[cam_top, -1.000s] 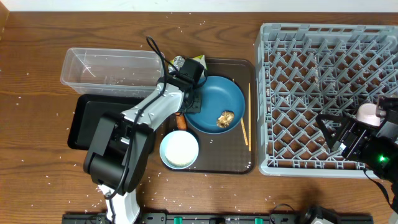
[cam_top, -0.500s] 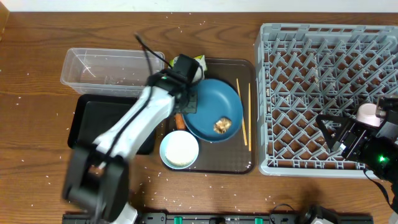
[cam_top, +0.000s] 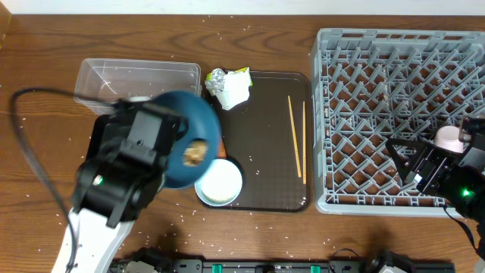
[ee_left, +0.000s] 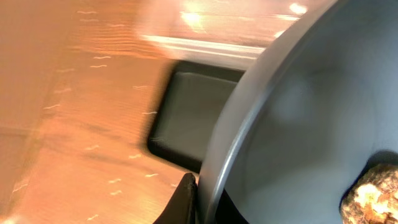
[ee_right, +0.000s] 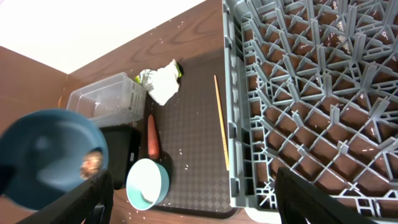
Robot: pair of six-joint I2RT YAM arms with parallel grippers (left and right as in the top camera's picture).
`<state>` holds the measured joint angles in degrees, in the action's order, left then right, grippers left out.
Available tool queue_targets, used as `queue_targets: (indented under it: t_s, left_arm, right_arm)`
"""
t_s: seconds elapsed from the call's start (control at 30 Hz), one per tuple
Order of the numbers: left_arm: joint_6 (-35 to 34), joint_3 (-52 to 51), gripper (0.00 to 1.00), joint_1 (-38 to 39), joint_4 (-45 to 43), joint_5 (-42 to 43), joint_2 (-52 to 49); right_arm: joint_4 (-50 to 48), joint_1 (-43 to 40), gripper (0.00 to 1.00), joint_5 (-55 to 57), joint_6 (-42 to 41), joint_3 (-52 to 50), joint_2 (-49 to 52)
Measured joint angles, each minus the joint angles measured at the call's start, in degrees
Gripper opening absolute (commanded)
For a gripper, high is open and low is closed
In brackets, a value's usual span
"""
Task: Sort waste into correct bins and load items into the dishwasher rack
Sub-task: 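Tilt the blue pan over the black tray to dump the food scrap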
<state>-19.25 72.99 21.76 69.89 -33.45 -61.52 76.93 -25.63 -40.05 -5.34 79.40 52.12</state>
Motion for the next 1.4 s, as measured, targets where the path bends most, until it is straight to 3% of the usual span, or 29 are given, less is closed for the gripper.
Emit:
queue_targets:
  t_s: [0.23,0.4,0.6,0.8,1.4]
  left_arm:
    - [-9.5,-3.7,0.06,-1.5,4.1,-12.9,-0.8]
    - [-13.6,-4.9,0.06,-1.5,1.6,-20.2,-9.7]
    - [-14.9,-5.0,0.06,-1.5,5.7,-26.0,-20.7]
    - [-15.3,-5.0,0.06,-1.5,6.7,-29.0,-26.6]
    - [-15.5,-5.0,0.06,-1.0,10.1,-31.4,-25.6]
  right_arm:
    - [0.0,0.0,0.74,0.0,0.0,0.0,0.0]
    - [0.1,0.0,0.75,0.0,0.0,0.0,0.0]
    - [0.4,0.0,0.75,0.0,0.0,0.0,0.0]
    - [0.5,0.0,0.75,0.0,0.0,0.0,0.0]
    - [0.4,0.0,0.77,0.0,0.0,0.0,0.0]
